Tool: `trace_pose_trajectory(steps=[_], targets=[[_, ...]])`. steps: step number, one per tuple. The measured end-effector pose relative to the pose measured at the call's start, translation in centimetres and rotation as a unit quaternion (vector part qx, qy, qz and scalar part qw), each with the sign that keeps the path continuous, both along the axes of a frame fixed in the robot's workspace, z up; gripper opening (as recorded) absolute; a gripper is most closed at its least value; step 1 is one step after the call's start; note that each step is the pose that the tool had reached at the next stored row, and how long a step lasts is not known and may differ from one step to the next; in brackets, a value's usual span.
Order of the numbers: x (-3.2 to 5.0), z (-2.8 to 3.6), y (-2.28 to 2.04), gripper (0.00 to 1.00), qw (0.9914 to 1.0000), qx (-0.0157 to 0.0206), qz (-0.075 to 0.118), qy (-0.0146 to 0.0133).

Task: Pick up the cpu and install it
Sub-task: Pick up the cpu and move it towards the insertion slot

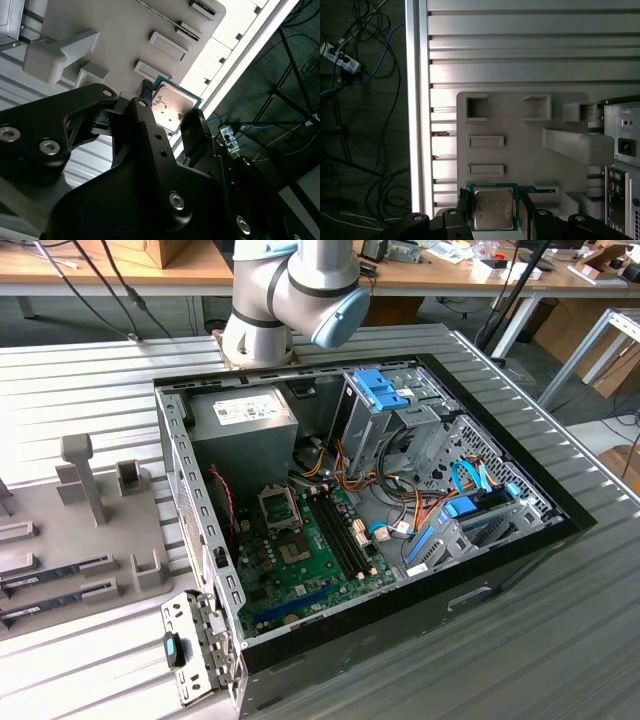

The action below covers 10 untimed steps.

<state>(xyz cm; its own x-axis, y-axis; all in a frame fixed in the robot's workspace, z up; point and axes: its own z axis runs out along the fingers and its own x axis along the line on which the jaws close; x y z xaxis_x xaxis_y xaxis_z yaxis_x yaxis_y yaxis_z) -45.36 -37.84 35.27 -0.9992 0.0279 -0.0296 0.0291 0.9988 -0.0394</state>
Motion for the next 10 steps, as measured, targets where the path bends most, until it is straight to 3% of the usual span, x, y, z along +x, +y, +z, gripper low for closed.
trace_pose_trajectory(steps=[10], targets=[[0.0, 0.81, 0.0, 0.47, 1.0, 0.0, 0.0, 0.0]])
